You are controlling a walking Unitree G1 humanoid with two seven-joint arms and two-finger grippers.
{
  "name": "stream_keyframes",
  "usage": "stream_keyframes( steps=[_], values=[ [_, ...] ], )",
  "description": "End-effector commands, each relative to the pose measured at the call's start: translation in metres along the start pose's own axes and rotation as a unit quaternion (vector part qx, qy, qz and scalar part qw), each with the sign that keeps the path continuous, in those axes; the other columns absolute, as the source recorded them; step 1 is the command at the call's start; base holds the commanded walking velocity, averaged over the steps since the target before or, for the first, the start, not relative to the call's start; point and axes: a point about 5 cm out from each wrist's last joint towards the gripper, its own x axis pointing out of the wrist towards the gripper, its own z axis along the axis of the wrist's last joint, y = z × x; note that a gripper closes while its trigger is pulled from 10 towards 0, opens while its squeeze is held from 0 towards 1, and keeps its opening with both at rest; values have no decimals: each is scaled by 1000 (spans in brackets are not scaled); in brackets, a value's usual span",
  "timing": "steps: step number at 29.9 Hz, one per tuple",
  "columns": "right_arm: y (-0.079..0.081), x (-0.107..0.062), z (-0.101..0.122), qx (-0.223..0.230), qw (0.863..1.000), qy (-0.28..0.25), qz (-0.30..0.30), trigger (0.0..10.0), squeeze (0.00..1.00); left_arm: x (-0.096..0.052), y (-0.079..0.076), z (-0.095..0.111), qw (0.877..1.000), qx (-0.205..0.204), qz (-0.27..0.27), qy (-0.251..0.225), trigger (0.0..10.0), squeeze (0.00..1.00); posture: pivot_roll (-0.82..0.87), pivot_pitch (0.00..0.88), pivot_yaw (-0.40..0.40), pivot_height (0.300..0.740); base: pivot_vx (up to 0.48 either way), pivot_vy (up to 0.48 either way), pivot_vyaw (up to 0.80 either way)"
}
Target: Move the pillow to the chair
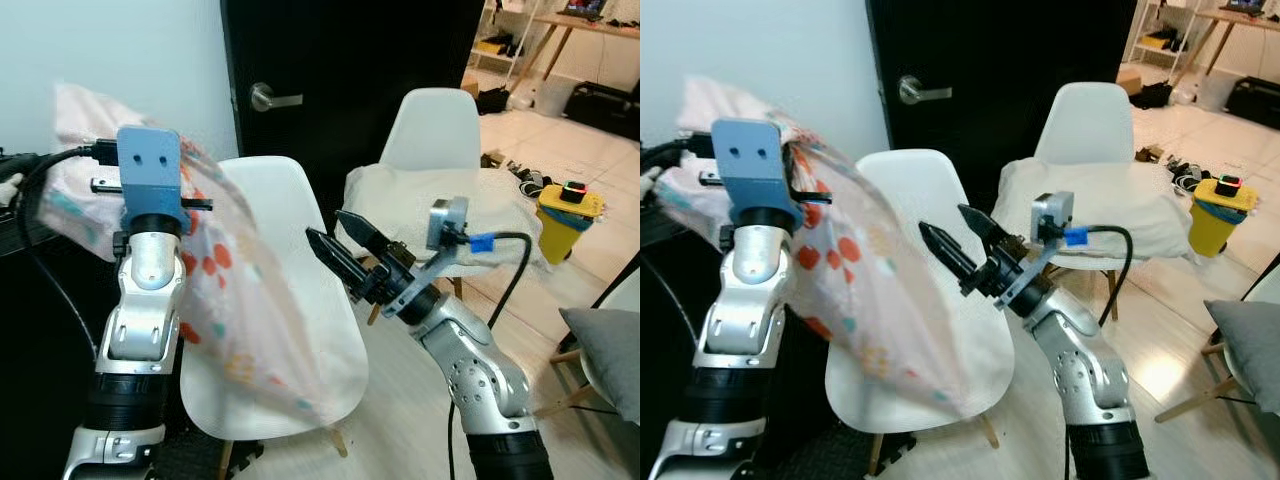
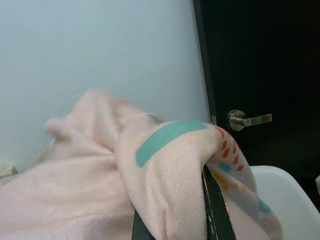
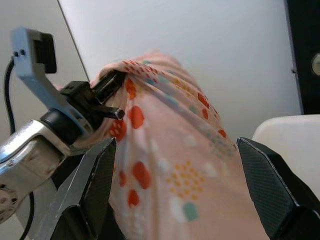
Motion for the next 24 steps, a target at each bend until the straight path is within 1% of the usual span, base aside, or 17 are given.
stream_keyframes(
  steps=[1,8,10,11,12,13,14,15,17,20,24],
  values=[
    [-2,2,1,-8,1000,1,-7,10000,0,5,6,26,998,9,19,-65,10000,0,57,11,-13,740,0,0,0],
    [-7,1,0,-14,1000,10,-25,10000,0,5,-1,25,998,18,2,-66,10000,0,47,7,-10,740,0,0,0],
    [-9,0,-2,-22,999,19,-33,10000,0,4,-4,24,998,21,-2,-65,10000,0,46,7,-9,740,0,0,0],
    [-12,-1,-6,-32,998,33,-45,10000,0,3,-6,23,998,23,-6,-65,10000,0,43,8,-8,740,0,0,0],
    [-12,-1,-6,-32,998,33,-45,10000,0,3,-6,23,998,23,-6,-65,10000,0,43,8,-8,740,0,0,0],
    [-14,-2,-9,-40,997,47,-56,10000,0,3,-7,22,998,25,-8,-63,10000,0,43,13,-8,740,0,0,0],
    [-14,-2,-9,-40,997,47,-56,10000,0,3,-7,22,998,25,-8,-63,10000,0,43,13,-8,740,0,0,0],
    [-17,-3,-13,-51,994,64,-70,10000,0,2,-7,21,998,28,-9,-61,10000,0,42,16,-8,740,0,0,0],
    [-17,-3,-13,-51,994,64,-70,10000,0,2,-7,21,998,28,-9,-61,10000,0,42,16,-8,740,0,0,0],
    [-23,-5,-22,-61,989,94,-95,10000,0,0,-5,19,997,49,-6,-57,10000,0,45,24,-7,740,0,0,0],
    [-23,-5,-24,-61,989,98,-96,10000,0,1,-4,20,996,59,-6,-59,10000,0,45,26,-6,740,0,0,0]
  ],
)
